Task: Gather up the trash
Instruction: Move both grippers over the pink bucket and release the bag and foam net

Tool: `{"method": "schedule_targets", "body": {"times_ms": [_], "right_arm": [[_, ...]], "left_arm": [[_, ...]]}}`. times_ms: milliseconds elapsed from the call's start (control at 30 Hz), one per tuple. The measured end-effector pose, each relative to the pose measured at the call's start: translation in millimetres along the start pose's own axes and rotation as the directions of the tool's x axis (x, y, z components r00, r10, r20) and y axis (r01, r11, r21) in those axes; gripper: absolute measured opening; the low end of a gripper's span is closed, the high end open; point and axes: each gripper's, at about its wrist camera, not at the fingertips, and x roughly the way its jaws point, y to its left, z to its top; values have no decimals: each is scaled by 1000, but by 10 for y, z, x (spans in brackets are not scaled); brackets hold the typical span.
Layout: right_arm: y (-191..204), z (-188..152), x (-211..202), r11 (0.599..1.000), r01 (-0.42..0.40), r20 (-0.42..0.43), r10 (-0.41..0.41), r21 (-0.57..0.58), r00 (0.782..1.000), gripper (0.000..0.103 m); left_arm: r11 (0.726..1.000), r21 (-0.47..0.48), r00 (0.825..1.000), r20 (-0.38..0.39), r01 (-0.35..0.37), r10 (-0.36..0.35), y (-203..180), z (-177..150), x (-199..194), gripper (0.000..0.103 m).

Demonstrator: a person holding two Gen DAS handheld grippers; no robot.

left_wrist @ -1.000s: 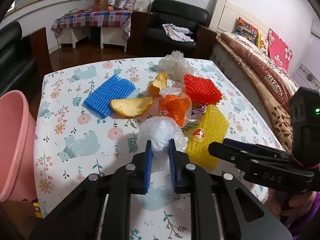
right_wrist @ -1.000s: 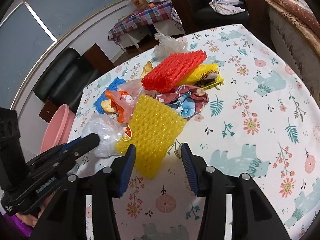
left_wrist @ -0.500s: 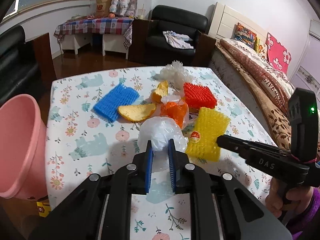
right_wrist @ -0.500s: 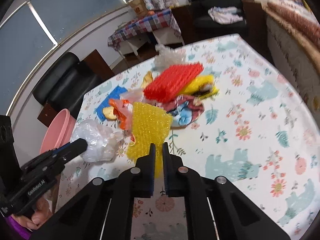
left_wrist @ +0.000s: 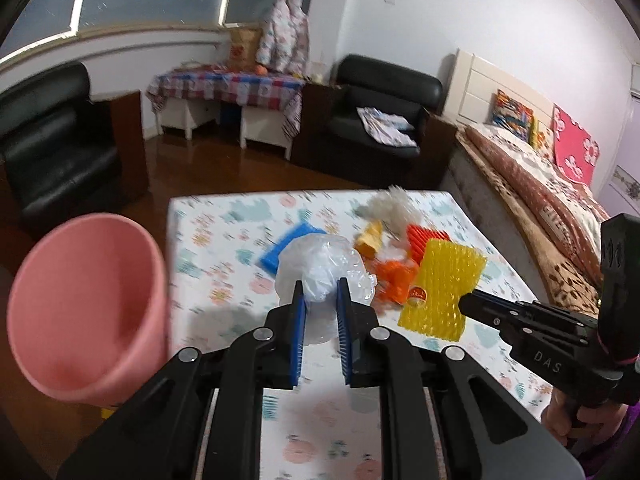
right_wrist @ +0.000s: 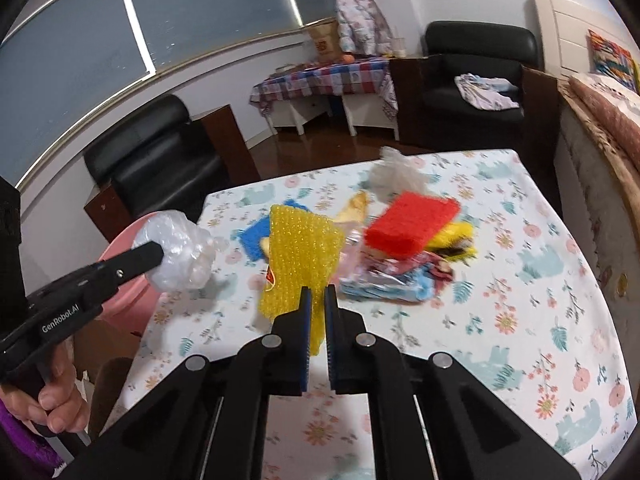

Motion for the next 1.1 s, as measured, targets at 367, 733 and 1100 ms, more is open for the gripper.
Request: {"method": "schedule_targets", "body": {"times_ms": [367,733,1100], "right_arm": [[838,254,101,984,-107,22,111,-145,994,6],[1652,358,313,935,-189,-17,193,-300,981,6],[2277,379,689,899,-224,-66,216,-376,974,6]], "left_arm": [[979,-127,981,88,-160,172,691,37,-439,14],[937,-236,957,73,-257,281,1258,-122,-668,14],[914,-268,945,32,-306,325,1519,-245,-659,14]]}}
